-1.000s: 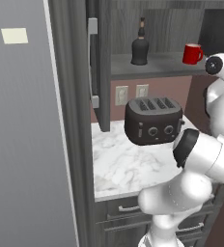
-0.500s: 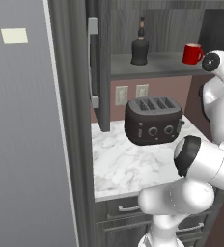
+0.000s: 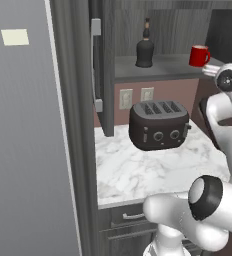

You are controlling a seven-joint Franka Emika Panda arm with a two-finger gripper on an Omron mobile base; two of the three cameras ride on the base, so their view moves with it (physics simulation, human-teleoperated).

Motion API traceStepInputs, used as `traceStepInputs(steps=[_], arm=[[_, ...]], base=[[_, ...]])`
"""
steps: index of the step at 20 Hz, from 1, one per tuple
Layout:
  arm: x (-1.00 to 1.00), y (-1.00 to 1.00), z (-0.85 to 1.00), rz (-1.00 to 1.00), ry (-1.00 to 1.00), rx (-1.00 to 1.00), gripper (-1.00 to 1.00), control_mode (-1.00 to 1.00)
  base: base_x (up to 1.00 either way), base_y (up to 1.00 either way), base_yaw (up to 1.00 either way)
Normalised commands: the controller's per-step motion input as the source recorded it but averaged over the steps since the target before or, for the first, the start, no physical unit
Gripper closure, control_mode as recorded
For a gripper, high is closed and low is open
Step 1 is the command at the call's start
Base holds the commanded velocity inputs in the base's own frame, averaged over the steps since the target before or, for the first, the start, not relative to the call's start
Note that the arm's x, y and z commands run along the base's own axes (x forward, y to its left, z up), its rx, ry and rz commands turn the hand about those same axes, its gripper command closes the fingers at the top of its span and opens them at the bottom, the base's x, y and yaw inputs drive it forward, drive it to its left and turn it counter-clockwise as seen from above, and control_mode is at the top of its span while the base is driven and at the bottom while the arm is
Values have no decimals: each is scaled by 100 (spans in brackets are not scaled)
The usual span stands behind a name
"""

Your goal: Open the cabinet directly in front. Then move the liquor and the mug to the dining counter with the jar on it.

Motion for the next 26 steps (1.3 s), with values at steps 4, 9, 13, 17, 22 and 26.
traceStepInputs(steps=[4, 9, 13, 17, 22, 26], arm=[[-1, 5, 44, 40, 17, 0, -100, -100], [0, 0, 24, 41, 22, 0, -100, -100], [0, 0, 0, 21, 11, 0, -100, -100], [0, 0, 0, 0, 0, 0, -100, -100], [2, 3, 17, 0, 0, 0, -100, -100], [25, 14, 31, 0, 0, 0, -100, -100]], base=[[0, 0, 0], [0, 0, 0], [0, 0, 0], [0, 0, 0], [0, 0, 0], [0, 0, 0]])
